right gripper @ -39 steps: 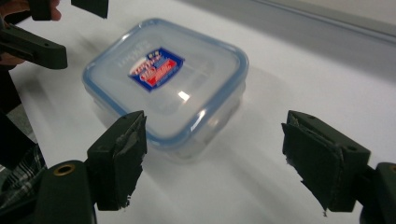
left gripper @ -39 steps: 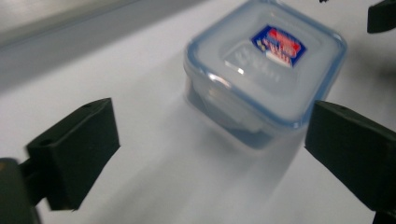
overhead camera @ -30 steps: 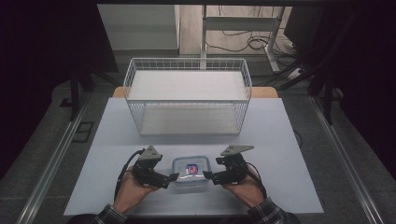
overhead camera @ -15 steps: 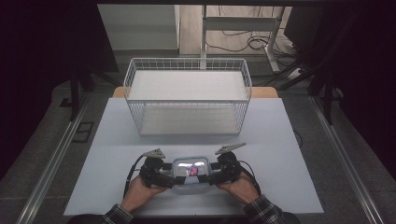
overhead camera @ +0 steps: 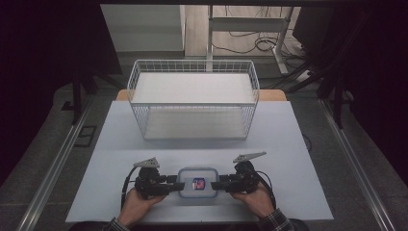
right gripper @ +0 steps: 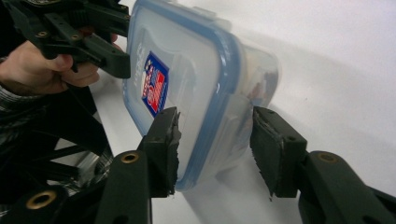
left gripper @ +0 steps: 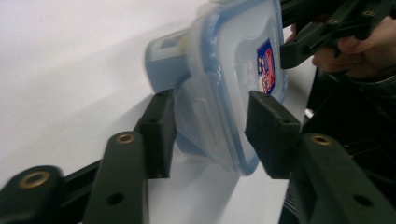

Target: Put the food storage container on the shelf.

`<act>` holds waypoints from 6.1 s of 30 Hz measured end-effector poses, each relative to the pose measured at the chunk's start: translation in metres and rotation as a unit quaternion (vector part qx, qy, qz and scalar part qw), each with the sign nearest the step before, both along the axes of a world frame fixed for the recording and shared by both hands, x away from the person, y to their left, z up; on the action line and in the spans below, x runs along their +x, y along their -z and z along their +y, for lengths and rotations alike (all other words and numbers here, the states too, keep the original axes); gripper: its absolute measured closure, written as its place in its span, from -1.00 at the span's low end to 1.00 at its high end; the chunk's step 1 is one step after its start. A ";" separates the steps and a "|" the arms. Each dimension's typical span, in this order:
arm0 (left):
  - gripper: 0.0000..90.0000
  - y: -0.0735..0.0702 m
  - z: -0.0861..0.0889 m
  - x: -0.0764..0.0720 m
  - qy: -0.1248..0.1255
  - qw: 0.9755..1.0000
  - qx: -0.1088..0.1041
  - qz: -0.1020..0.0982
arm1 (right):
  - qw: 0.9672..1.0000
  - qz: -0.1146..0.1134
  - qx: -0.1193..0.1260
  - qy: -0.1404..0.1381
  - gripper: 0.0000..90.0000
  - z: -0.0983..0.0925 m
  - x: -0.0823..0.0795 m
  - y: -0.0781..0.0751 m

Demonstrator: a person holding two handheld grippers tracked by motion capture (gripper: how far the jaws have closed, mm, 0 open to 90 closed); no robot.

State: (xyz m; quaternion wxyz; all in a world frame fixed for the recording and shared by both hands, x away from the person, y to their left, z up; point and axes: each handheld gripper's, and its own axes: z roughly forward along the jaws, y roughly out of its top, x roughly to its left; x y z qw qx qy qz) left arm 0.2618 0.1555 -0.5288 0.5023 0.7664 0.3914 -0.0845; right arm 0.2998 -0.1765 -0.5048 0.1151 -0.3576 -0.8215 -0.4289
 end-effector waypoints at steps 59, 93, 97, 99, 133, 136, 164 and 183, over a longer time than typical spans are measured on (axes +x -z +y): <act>0.27 -0.097 0.025 0.073 -0.006 0.998 -0.038 -0.045 | 0.996 -0.049 0.080 0.011 0.30 0.007 0.065 -0.093; 0.27 -0.181 0.034 0.114 -0.021 0.995 -0.044 -0.084 | 0.991 -0.090 0.100 0.011 0.29 0.016 0.109 -0.169; 0.27 -0.187 0.035 0.122 -0.024 0.995 -0.047 -0.085 | 0.990 -0.094 0.101 0.012 0.29 0.017 0.116 -0.177; 0.27 -0.190 0.036 0.128 -0.024 0.995 -0.048 -0.086 | 0.990 -0.095 0.100 0.014 0.29 0.017 0.121 -0.180; 0.14 -0.186 0.029 0.189 -0.071 0.994 -0.023 -0.082 | 0.991 -0.089 0.071 0.070 0.22 0.030 0.182 -0.183; 0.19 -0.184 0.028 0.190 -0.070 0.994 -0.017 -0.084 | 0.991 -0.096 0.060 0.076 0.21 0.032 0.183 -0.185; -0.11 -0.188 0.025 0.173 -0.083 0.986 0.030 -0.140 | 0.980 -0.162 0.026 0.109 0.06 0.032 0.179 -0.191; -0.96 -0.171 0.023 0.122 -0.082 0.971 0.076 -0.209 | 0.971 -0.223 -0.006 0.082 -0.85 0.034 0.144 -0.185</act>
